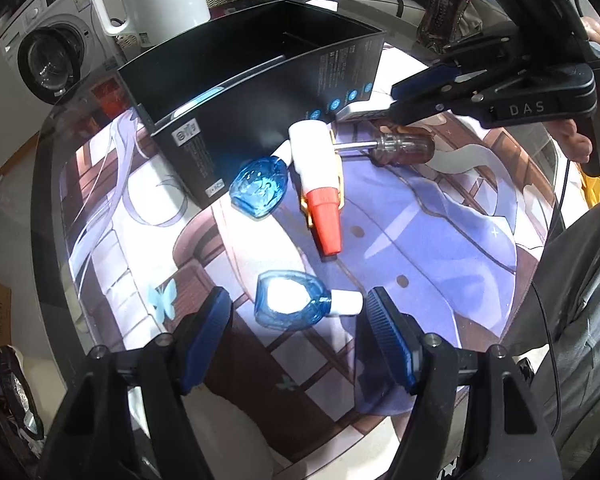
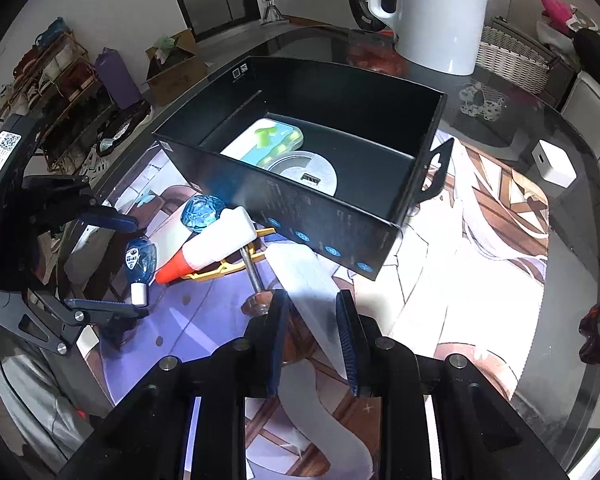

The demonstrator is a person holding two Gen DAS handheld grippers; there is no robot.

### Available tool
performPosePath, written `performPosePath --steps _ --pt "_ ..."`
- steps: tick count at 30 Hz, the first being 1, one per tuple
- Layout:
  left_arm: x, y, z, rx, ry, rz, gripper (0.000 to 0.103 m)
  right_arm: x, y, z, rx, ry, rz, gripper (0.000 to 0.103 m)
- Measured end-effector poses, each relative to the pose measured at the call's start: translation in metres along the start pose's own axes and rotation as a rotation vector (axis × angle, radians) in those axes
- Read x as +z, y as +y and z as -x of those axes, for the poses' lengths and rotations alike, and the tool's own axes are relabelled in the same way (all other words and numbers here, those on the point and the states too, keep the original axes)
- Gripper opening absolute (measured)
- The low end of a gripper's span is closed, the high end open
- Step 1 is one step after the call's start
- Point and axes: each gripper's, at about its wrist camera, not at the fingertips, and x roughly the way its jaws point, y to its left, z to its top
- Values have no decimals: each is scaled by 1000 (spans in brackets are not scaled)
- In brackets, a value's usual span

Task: Organize rigid objects

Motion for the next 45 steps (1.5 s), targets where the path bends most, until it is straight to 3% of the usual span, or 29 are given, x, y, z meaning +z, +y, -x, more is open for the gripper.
performPosePath --steps 8,13,20,23,26,30,31,33,35,36,42,45 --pt "-15 9 3 26 27 53 71 -5 -22 7 5 8 -60 22" --pt "-15 5 13 -84 25 136 71 -9 -30 8 -15 27 -69 22" --pt "-8 -17 -5 -106 109 195 71 -12 -32 -2 -32 41 -76 22" --pt "4 -13 -4 -98 90 237 71 -13 -33 -5 -32 46 -77 22" --pt "11 -9 -5 -79 65 249 71 -15 -29 -5 22 55 -81 22" --pt "19 -13 -12 -18 76 227 58 -18 -18 -3 79 65 -73 17" --pt "20 -14 -13 -22 75 219 47 -18 -17 -3 91 67 -76 17" --pt "22 -15 -11 -42 69 214 39 -19 -17 -3 121 67 -92 16" --pt "22 -13 -12 -55 68 219 36 -19 -15 -4 92 63 -90 17" --pt "21 -11 -11 -48 66 217 29 -19 -14 -5 60 59 -80 17" --pt "15 -8 -12 -37 54 223 31 -12 -9 -14 29 50 -55 17" --pt "12 -13 -10 -28 49 209 42 -12 -1 -15 36 53 -39 16"
